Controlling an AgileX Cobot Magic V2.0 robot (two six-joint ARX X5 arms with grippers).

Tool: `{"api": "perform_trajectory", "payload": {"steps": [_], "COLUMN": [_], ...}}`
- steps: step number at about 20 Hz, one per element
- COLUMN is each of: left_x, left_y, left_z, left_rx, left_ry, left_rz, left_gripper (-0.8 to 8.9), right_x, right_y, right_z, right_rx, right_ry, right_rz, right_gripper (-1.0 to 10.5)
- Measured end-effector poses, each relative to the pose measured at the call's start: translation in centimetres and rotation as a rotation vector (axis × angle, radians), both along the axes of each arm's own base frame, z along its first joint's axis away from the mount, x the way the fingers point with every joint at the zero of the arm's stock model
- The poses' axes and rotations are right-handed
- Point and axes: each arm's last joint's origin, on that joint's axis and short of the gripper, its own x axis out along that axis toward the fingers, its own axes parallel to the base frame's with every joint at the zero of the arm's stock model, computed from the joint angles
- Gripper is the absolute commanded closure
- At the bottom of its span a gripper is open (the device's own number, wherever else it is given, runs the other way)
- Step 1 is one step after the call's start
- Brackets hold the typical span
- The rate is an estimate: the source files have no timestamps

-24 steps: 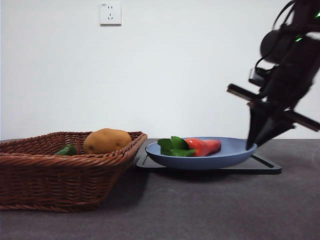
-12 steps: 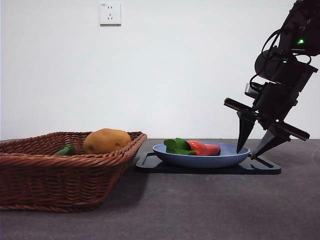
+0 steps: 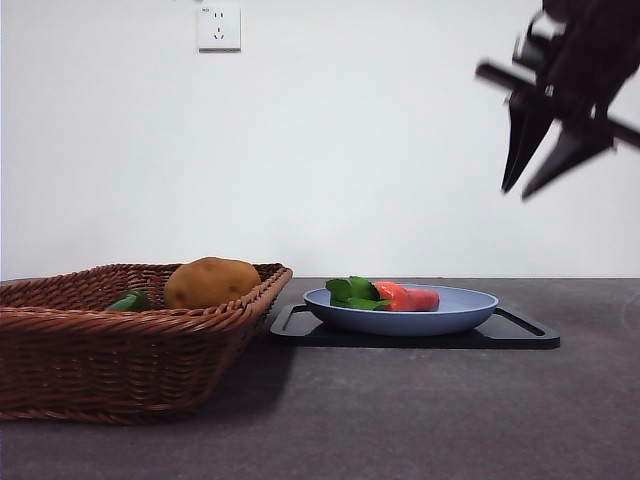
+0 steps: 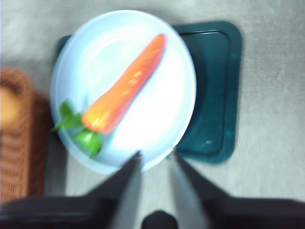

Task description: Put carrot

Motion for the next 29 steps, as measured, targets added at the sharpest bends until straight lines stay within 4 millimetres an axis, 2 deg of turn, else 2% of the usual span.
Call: {"api": "perform_trajectory", "payload": {"steps": [2, 5, 8, 10, 12, 14, 18, 21, 23, 29], "left_x": [1.1, 1.5, 0.4, -1.4, -3.9, -6.3, -10.0, -12.0, -12.7, -12.3], "left_y": [0.4, 2.6, 5.5, 7.2, 8.7, 9.8, 11.5, 12.4, 12.7, 12.6], "left_z": [-1.1, -1.7, -1.2, -0.3, 0.0, -0.6, -4.6, -7.5, -7.6, -7.8], "left_rx": [0.053, 0.085, 0.058, 0.003, -0.055, -0.081, -0.1, -0.15, -0.198, -0.226], "left_ry": [0.057, 0.171, 0.242, 0.21, 0.146, 0.092, 0.063, 0.039, 0.024, 0.055], "left_rz": [0.026, 0.014, -0.006, -0.04, -0.076, -0.086, -0.087, -0.074, -0.063, -0.045], "left_gripper": [8.08, 8.08, 8.08, 8.08, 8.08, 8.07, 8.07, 8.07, 8.07, 8.05], "right_x": [-2.3, -5.8, -9.6, -12.1, -14.5, -16.5, -19.2, -20.4, -20.6, -20.4], "right_y": [0.9, 2.2, 3.3, 3.8, 3.9, 3.6, 2.6, 2.0, 1.8, 1.8], "right_z": [2.2, 4.7, 6.1, 6.1, 5.4, 4.5, 1.4, -2.0, -3.6, -3.6], "right_rx": [-0.083, -0.197, -0.202, -0.214, -0.225, -0.212, -0.157, -0.104, -0.095, -0.101], "right_ry": [-0.053, -0.133, -0.252, -0.342, -0.447, -0.554, -0.731, -0.815, -0.797, -0.796], "right_rz": [0.035, 0.069, 0.129, 0.149, 0.15, 0.132, 0.071, 0.03, 0.011, -0.038], "right_gripper": [9.4, 9.4, 9.4, 9.4, 9.4, 9.4, 9.4, 9.4, 9.4, 9.4]}}
